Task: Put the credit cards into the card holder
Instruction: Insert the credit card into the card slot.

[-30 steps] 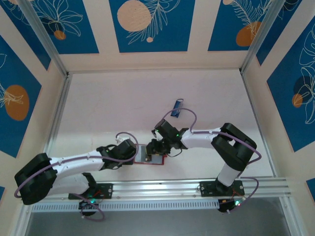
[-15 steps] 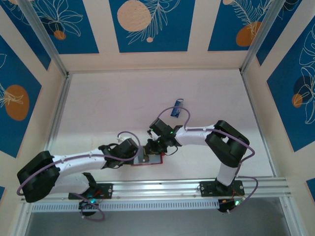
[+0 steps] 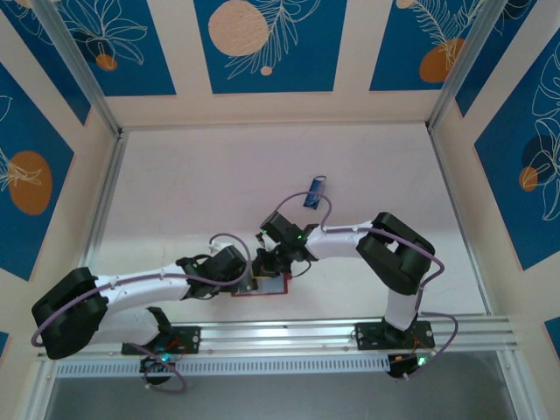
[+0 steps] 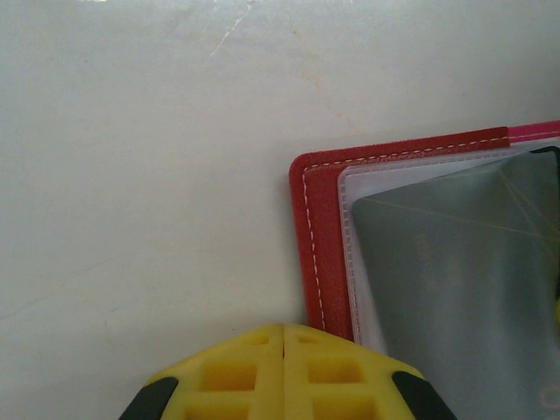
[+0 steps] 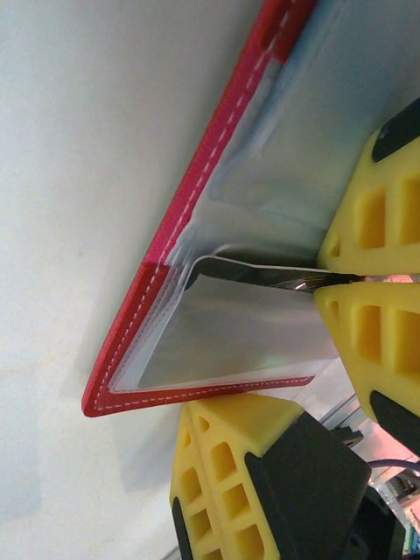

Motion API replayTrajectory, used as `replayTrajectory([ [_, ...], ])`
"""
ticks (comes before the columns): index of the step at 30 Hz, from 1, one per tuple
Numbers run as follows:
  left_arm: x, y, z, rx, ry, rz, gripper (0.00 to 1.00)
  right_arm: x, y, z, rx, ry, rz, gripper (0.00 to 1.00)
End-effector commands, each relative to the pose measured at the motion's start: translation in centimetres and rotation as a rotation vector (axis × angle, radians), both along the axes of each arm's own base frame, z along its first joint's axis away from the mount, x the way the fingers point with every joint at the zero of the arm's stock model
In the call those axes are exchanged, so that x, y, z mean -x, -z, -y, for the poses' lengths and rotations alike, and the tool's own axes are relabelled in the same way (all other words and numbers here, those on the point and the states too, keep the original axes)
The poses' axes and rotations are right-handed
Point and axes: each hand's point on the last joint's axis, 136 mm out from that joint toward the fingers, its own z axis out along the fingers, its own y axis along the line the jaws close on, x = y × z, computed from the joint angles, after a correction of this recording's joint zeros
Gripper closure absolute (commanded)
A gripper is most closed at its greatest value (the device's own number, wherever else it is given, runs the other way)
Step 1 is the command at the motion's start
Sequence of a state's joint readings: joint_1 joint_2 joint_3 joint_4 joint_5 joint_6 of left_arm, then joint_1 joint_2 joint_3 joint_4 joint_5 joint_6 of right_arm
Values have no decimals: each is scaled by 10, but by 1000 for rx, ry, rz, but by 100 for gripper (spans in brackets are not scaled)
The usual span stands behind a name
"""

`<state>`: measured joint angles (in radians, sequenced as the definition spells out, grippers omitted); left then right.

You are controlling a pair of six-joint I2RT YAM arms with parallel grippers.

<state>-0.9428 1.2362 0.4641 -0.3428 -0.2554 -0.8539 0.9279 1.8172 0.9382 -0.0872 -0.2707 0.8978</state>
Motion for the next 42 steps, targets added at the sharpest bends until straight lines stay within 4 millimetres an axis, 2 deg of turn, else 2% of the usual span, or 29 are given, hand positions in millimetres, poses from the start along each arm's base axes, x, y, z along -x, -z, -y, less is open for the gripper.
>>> replayTrajectory([
  [1, 1, 19, 21, 84, 38, -30, 100, 11, 7, -7, -12, -2, -64, 91],
  [4, 1, 19, 20, 82, 34, -31, 100, 12, 6, -5, -10, -3, -60, 86],
  [9, 0, 20, 17, 77, 20, -27, 100, 10, -7, 9, 35, -21, -11, 77],
  [16, 1, 21, 14, 73, 7, -25, 100, 9, -26, 28, 88, -47, 36, 71],
  [18, 1, 21, 15, 73, 8, -24, 100, 8, -26, 30, 101, -50, 43, 74],
  [21, 0, 21, 15, 73, 8, -26, 100, 8, -21, 28, 126, -57, 43, 92],
  [23, 1, 21, 15, 73, 8, -26, 100, 7, -15, 25, 151, -62, 48, 100],
  [37, 1, 20, 15, 74, 8, -24, 100, 14, 9, 17, 231, -83, 33, 100],
  [42, 1, 21, 18, 75, 19, -30, 100, 19, 6, 0, 155, -98, 7, 100],
])
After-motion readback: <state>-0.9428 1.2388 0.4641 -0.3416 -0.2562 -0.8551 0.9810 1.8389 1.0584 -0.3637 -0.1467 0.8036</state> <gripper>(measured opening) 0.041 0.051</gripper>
